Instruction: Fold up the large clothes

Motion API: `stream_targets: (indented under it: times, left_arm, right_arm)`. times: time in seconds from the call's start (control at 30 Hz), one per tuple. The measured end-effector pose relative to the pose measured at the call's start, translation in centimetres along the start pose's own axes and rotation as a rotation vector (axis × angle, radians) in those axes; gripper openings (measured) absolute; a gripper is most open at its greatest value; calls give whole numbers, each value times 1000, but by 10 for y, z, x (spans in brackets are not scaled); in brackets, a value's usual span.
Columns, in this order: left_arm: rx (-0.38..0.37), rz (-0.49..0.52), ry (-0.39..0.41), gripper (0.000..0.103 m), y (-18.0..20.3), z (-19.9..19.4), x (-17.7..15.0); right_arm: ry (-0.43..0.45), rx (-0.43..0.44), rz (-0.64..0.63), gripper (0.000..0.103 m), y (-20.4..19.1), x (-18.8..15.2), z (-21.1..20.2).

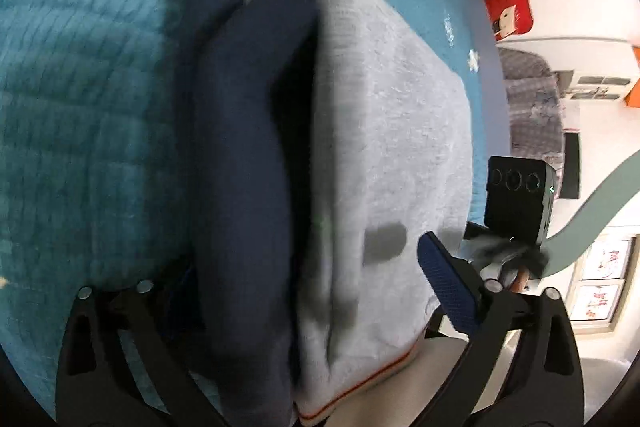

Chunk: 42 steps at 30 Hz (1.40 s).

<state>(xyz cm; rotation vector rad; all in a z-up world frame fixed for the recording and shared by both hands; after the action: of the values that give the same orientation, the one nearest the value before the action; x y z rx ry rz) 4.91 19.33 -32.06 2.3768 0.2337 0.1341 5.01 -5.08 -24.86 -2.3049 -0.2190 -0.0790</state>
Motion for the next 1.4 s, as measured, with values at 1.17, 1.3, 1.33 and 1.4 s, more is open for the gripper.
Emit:
stream_targets:
  times: [1.17,1.3,1.33,1.4]
  left_arm:
    - [248,220,509,38,99,-191,123]
    - [357,237,529,36,75,-237,153]
    - [379,231,525,36,67,-244,161]
    - [419,207,509,36,45,-256,184]
  right_arm:
    - [344,58,-183,35,-174,155,-29]
    - [324,91,-169,35,-198,194,6]
    - [314,91,-161,35,-205,207,19]
    - [295,75,-148,35,-216,228,46]
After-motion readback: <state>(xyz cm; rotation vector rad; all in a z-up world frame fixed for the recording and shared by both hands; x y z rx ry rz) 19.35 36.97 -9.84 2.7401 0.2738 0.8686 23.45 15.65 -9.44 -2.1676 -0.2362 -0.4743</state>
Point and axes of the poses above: each gripper's, at about its wrist camera, not at the fingertips, and z roughly the way its jaws point, y to its right, x to its top, the point moved 3 cm from there along z, roughly the way its jaws point, and after that the axes turned 4 degrees about y, right-handed, at the moved point
